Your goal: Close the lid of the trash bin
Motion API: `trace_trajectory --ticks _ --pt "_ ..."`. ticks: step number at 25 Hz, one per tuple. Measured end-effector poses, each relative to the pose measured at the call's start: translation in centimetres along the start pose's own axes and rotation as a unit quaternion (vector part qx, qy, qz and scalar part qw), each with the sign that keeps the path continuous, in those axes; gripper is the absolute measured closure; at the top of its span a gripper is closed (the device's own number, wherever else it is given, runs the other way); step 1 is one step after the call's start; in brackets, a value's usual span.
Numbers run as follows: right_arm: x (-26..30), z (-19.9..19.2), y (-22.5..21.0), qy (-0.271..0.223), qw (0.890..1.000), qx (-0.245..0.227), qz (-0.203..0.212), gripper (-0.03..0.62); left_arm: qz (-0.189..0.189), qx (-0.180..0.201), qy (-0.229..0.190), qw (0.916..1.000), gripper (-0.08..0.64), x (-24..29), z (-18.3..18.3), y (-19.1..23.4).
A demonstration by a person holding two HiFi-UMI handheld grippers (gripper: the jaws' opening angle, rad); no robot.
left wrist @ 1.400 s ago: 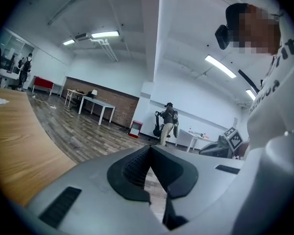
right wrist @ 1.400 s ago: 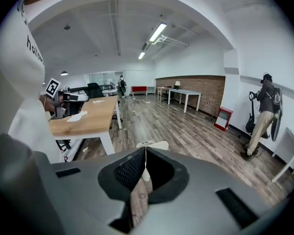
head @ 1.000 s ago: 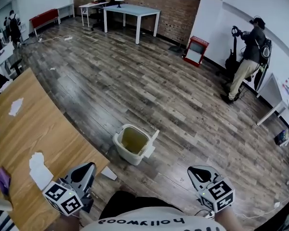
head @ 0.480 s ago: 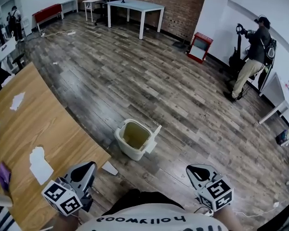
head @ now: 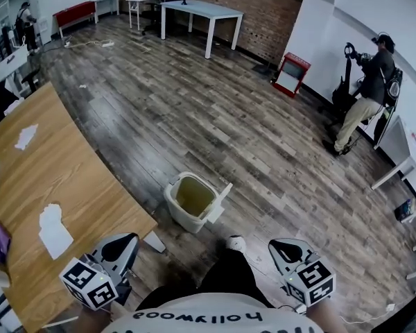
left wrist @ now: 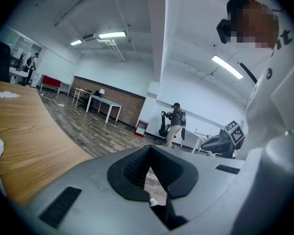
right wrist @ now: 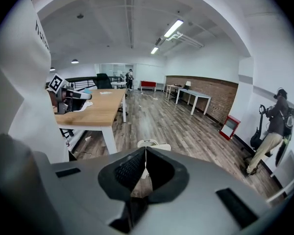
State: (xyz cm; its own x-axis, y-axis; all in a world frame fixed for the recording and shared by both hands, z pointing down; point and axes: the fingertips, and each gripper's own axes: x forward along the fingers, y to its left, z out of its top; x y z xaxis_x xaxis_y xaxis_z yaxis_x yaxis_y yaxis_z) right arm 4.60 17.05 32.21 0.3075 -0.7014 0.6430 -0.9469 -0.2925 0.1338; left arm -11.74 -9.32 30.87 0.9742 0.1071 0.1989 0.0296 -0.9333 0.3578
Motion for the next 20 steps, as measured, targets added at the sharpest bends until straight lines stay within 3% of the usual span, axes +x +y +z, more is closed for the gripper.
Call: trace_trajectory --ticks 6,11,17,20 --pt "4.5 0.4 -1.4 0.001 0.999 -0.01 0.045 0.581 0.049 -0.001 -0.001 0.9988 0.555 -0.2 -0.2 1.1" --pt "9.1 3.1 -3.2 -0.011 0.995 -0.026 0.097 0.581 0.096 -0.006 0.012 0.9952 0.555 0.0 0.0 1.6" --pt "14.2 5.9 -6.8 -0.014 0.987 -0.06 0.146 0.581 0.161 -0.028 -0.027 0.9862 0.555 3.0 2.6 3.7" --pt "15.9 7.6 -9.8 -0.019 0.984 -0.07 0.161 0.581 0.167 -0.028 -0.034 0.9851 0.555 5.8 4.1 3.1"
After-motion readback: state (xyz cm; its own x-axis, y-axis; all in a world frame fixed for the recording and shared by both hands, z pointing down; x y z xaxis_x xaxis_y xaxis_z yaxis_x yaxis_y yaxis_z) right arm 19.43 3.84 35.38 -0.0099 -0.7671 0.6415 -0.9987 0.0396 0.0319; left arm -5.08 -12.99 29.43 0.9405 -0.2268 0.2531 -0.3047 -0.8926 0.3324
